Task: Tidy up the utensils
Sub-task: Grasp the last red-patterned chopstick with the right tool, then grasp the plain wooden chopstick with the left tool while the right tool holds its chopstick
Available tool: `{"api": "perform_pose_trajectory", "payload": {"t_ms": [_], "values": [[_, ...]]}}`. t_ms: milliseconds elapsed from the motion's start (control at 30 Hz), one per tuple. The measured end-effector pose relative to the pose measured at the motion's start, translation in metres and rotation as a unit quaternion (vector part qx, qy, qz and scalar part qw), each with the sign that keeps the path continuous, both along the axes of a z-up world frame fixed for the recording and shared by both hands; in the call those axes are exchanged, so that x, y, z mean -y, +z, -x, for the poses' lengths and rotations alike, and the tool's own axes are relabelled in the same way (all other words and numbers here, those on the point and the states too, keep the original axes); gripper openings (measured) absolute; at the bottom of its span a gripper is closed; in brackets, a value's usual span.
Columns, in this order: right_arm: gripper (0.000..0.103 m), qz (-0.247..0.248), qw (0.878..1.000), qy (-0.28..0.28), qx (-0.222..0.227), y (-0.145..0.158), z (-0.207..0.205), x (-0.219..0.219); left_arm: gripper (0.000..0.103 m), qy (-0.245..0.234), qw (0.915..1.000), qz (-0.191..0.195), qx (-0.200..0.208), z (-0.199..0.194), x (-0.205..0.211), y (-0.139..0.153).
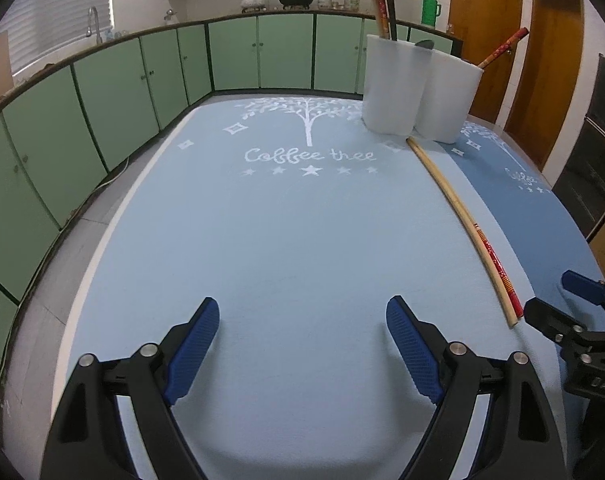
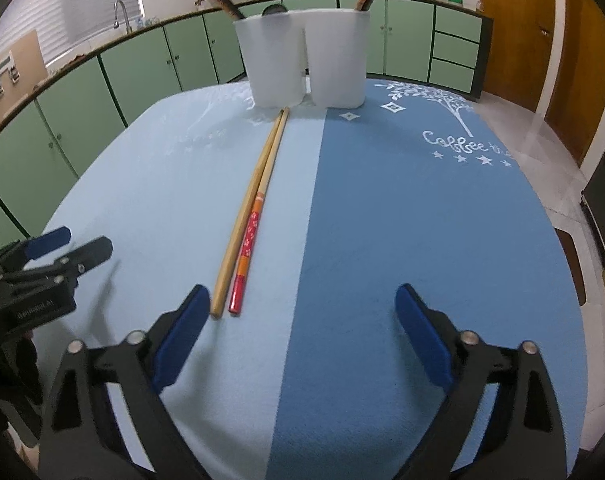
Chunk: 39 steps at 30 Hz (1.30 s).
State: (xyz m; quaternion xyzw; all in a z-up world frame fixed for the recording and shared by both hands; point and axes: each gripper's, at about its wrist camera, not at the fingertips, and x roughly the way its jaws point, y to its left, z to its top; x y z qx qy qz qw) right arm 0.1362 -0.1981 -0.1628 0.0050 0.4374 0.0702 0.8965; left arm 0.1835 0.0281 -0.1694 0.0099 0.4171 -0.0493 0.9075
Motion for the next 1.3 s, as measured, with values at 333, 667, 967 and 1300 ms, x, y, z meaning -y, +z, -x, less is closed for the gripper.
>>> {"api": "perform_pose_trajectory", "payload": {"t_ms": [333,667,967,1300], "values": [[0.076,0.028,1.000,0.007,-0.004,-0.004,-0.004,-0.006,0.084,-0.001,0.9999,-0.001,-0.010,-0.003,0.001,-0.005],[0.052,0.030,0.999,0.020,0.005,-0.002,-0.001,-0.017,0.084,0.002,0.9999,-0.002,-0.012,-0.003,0.000,-0.006],[0.009,0.015,0.999,0.050,0.005,-0.001,0.001,-0.027,0.084,0.002,0.9999,-0.008,-0.015,-0.003,0.002,-0.007],[0.005,-0.015,0.999,0.035,0.001,0.001,0.008,-0.010,0.084,-0.003,0.9998,-0.007,-0.016,-0.002,0.010,-0.006]]}}
